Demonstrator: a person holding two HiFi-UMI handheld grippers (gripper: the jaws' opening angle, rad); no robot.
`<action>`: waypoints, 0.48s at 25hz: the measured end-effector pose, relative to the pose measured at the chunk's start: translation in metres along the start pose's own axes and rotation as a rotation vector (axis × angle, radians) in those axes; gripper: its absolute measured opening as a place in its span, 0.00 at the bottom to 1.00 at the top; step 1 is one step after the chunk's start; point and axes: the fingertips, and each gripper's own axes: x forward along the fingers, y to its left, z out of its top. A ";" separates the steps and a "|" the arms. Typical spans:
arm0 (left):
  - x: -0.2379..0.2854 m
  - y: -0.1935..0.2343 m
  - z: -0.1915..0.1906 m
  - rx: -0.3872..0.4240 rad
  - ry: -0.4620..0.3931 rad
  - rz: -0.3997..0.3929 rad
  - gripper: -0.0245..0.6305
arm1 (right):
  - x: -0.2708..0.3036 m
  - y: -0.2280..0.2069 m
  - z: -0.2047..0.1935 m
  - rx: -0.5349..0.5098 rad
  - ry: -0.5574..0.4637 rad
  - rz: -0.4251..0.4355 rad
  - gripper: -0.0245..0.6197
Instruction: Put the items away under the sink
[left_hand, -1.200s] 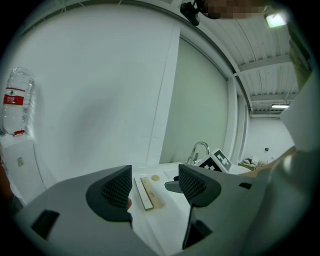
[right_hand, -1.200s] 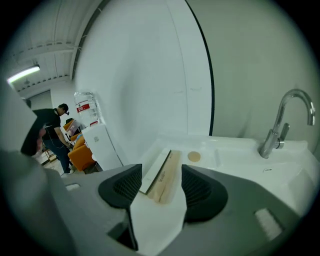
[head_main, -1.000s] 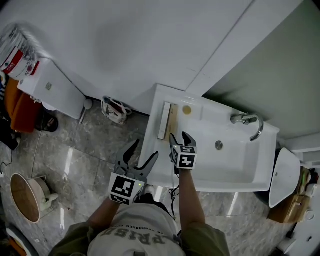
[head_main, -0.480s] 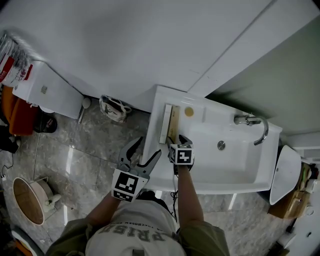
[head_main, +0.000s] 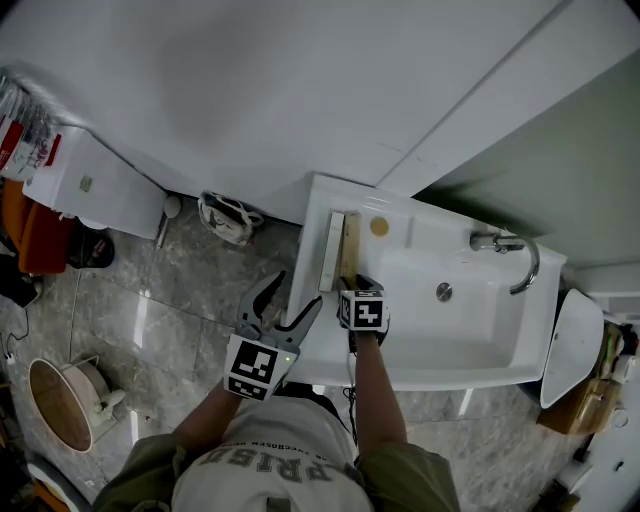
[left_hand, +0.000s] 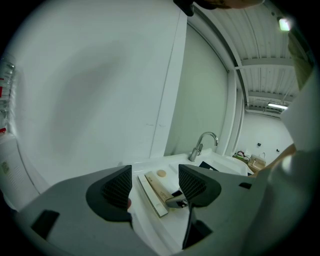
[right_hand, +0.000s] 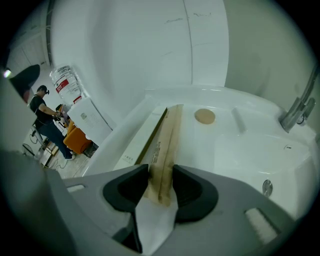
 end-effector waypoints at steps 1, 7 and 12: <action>0.001 0.001 0.000 0.000 0.001 0.000 0.46 | 0.000 0.000 0.000 0.005 0.000 0.004 0.28; 0.004 0.003 0.000 -0.001 0.010 -0.001 0.46 | -0.003 -0.001 0.002 0.032 0.000 0.031 0.15; 0.006 -0.001 -0.002 0.007 0.020 -0.007 0.46 | -0.006 -0.005 -0.002 0.066 0.005 0.043 0.14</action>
